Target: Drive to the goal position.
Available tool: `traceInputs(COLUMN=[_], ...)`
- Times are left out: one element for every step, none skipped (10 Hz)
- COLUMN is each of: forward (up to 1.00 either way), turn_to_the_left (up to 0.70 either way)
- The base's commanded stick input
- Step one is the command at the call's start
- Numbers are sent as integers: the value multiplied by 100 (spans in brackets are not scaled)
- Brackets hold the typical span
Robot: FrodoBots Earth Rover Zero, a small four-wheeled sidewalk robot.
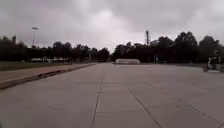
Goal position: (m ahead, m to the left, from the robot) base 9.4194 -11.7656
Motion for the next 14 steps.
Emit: traceInputs(forward=[70, 70, 70, 70, 70, 70, 70, 70, 70, 70, 70, 70, 70, 70], turn_to_the_left=[0, 0, 0, 0, 0, 0, 0, 0, 0, 0, 0, 0, 0, 0])
